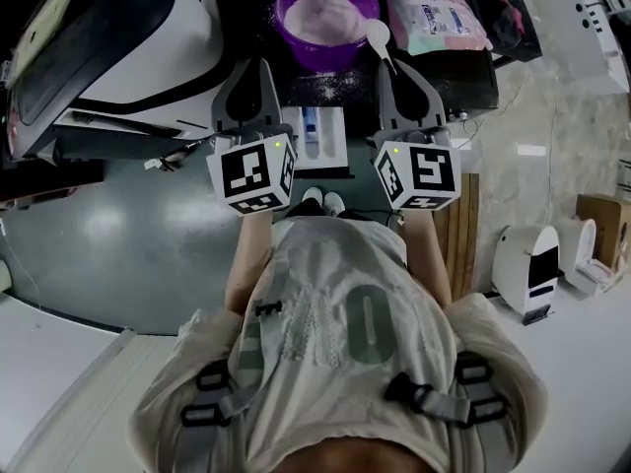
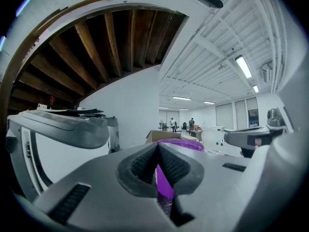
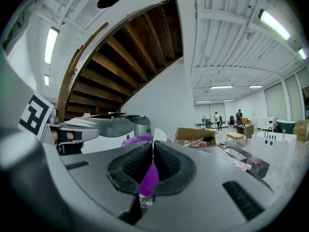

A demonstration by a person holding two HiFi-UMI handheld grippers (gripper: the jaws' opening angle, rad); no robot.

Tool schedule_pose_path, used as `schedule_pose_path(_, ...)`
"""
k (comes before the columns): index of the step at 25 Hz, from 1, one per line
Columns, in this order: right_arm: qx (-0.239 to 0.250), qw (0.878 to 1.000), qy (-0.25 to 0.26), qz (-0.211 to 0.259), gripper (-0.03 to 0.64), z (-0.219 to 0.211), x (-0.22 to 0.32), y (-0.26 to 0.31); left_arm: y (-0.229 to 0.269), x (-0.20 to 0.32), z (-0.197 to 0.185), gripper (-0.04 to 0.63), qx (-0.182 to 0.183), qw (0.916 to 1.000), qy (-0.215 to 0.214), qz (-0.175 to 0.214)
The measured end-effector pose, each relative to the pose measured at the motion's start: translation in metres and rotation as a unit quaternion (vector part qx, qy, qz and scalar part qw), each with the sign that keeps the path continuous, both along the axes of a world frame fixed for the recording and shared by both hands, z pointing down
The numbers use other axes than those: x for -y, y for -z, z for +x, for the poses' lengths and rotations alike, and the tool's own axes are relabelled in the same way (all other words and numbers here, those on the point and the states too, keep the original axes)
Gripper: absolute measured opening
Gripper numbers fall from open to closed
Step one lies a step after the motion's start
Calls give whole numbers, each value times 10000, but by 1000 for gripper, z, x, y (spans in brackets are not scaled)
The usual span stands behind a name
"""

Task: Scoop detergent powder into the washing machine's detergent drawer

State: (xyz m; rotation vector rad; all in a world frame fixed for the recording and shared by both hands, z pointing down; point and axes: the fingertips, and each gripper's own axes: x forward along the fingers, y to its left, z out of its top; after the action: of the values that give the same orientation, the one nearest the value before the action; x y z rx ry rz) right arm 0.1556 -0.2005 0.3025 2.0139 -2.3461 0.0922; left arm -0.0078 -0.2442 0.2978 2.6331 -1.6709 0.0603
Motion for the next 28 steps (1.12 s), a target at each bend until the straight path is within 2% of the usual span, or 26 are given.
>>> schedule_pose_path(8, -221, 9998, 17, 15, 11, 13, 42, 46, 37, 34, 7, 20, 55, 10000, -39, 27)
schedule_pose_path(18, -260, 9995, 87, -150, 11, 17, 63, 45, 41, 53, 12, 20, 101, 9999, 0, -61)
schedule_pose_path(24, -778, 9944, 481, -527, 9, 13, 83, 36, 33, 53, 14, 20, 91, 9999, 42, -126)
schedule_pose_path(28, -1272, 9844, 844, -875, 9, 9, 96, 31, 24, 50, 13, 20, 95, 9997, 72, -211)
